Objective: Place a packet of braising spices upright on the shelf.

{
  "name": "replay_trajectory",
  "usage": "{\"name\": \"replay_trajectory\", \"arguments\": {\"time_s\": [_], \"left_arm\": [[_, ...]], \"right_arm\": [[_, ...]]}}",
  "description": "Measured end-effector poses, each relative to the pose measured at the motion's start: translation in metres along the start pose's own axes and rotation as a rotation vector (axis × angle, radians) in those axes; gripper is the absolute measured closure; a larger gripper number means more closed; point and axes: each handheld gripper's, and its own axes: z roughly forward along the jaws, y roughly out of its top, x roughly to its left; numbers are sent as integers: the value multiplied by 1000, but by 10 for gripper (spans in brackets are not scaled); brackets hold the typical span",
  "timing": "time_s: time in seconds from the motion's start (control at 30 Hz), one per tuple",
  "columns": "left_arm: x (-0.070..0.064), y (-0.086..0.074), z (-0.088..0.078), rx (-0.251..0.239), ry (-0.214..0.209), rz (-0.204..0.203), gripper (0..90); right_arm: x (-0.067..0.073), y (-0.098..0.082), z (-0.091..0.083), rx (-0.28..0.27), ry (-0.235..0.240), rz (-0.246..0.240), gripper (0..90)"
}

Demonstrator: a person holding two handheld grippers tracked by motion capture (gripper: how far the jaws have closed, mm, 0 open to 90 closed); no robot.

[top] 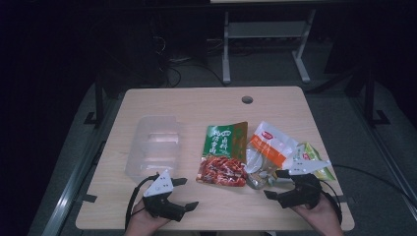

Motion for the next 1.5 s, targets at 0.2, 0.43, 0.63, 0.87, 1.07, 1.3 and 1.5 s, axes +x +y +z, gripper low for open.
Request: {"name": "replay_trajectory", "arguments": {"time_s": [0.2,0.43,0.63,0.87,1.07,1.3,1.5], "left_arm": [[0,0,0,0,3,1,170],[-1,1,-2,-6,2,12,170],[-2,1,-2,-18,-5,3,170],[0,2,-2,-27,-5,-7,170],[-3,4,0,-29,-11,-2,170],[-5,4,4,-18,-21,0,170],[-5,4,5,-24,-24,-1,173]], "right_arm": [[-10,25,8,16,5,-4,155],[-27,62,28,39,16,16,156],[-41,97,49,100,-15,11,160],[-64,123,82,182,-10,39,189],[-75,129,101,242,-23,54,208],[-85,132,116,273,-28,89,250],[-88,133,127,278,-11,132,407]]}}
